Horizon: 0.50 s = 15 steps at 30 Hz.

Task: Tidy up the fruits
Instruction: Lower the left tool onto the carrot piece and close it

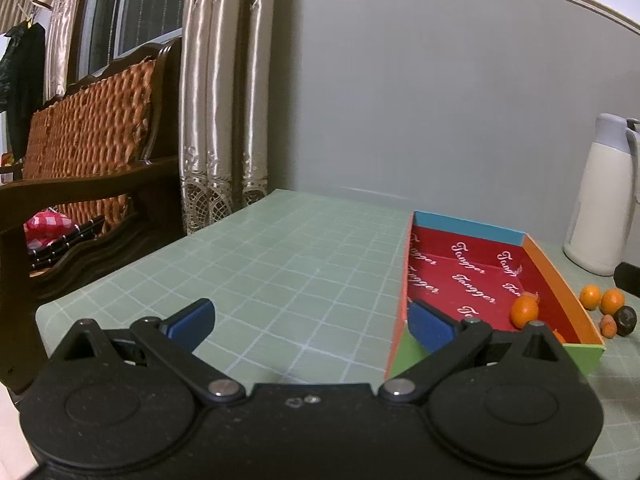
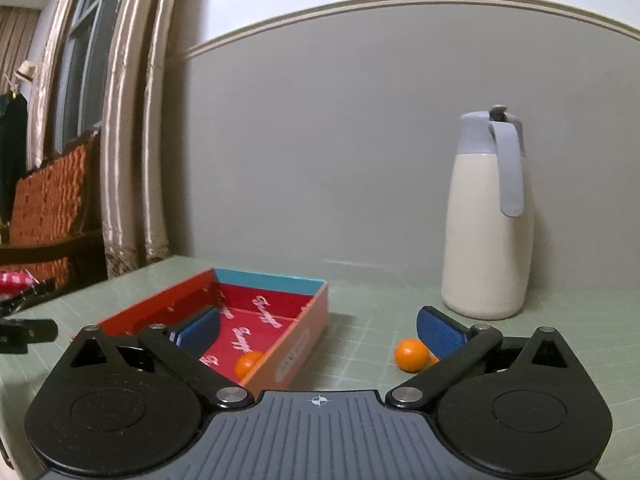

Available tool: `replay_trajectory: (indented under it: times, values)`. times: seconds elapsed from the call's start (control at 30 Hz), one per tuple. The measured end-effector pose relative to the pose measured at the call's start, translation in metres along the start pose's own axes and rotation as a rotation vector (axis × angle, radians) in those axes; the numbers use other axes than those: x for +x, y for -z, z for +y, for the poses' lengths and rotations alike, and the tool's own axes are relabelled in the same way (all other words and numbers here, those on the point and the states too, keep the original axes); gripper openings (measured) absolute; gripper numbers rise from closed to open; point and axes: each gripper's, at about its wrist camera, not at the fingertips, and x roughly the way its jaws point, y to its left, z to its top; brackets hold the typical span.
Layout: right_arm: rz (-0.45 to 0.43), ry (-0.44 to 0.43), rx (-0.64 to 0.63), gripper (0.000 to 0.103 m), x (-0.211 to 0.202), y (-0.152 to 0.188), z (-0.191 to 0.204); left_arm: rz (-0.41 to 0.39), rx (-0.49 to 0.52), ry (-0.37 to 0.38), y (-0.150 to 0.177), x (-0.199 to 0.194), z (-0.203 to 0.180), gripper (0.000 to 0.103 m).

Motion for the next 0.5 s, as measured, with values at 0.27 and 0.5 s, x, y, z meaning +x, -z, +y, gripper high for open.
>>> replay_trajectory:
  times: [0.27, 0.5]
  values:
    - [0.013, 0.044, -0.024, 0.103, -0.012, 0.000, -0.023, -0.013, 0.004, 0.043, -0.002, -0.002, -0.019, 0.097]
    - [0.014, 0.108, -0.025, 0.103, -0.029, -0.002, -0.054, -0.057, 0.013, 0.122, -0.005, -0.009, -0.051, 0.097]
